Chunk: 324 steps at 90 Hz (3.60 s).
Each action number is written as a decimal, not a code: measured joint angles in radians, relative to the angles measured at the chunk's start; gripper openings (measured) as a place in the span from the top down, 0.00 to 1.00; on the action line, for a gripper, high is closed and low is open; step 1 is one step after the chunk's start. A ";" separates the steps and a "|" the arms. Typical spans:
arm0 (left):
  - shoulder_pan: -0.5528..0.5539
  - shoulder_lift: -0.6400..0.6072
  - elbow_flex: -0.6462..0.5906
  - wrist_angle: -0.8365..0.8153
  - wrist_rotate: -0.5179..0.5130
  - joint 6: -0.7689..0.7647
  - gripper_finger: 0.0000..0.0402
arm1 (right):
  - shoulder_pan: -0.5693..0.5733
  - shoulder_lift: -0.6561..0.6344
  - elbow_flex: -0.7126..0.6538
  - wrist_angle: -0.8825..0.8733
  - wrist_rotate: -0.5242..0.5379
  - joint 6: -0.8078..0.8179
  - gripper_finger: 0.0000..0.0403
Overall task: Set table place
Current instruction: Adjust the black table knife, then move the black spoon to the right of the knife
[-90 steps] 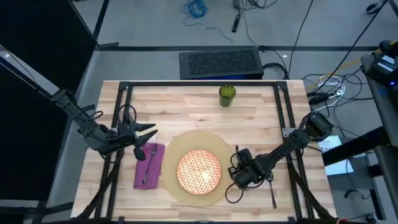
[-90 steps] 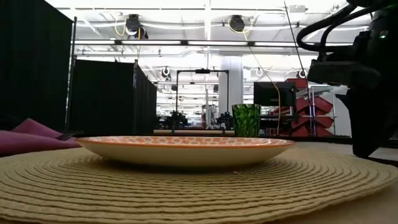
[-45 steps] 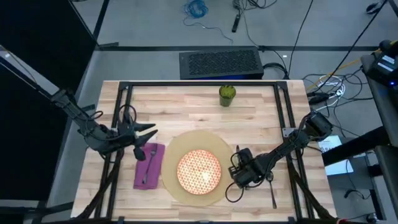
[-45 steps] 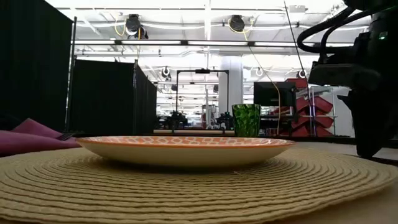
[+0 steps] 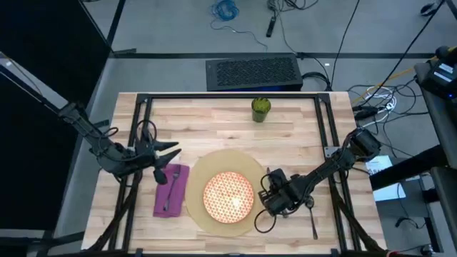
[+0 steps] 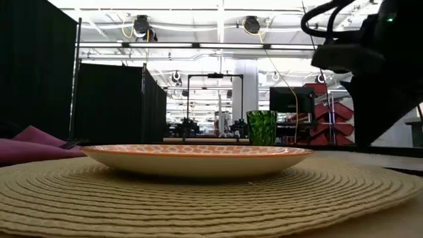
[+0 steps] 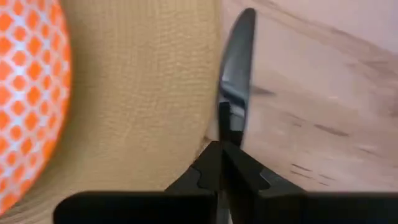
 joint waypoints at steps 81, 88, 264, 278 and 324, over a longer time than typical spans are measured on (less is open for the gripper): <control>-0.001 -0.003 0.000 0.000 0.015 0.005 0.75 | 0.135 0.066 0.001 0.016 -0.135 0.199 1.00; -0.001 -0.003 0.000 0.001 0.016 0.005 0.75 | 0.134 0.071 0.001 0.026 -0.135 0.198 1.00; -0.001 -0.006 0.000 0.001 0.018 0.025 0.75 | 0.344 -0.054 0.029 -0.179 -0.300 0.464 0.62; -0.004 -0.006 0.000 0.001 0.035 0.007 0.75 | 0.361 -0.037 -0.003 -0.179 -0.362 0.476 0.57; -0.004 -0.006 0.000 0.000 0.036 0.005 0.75 | 0.378 -0.035 -0.091 -0.020 -0.449 0.497 0.67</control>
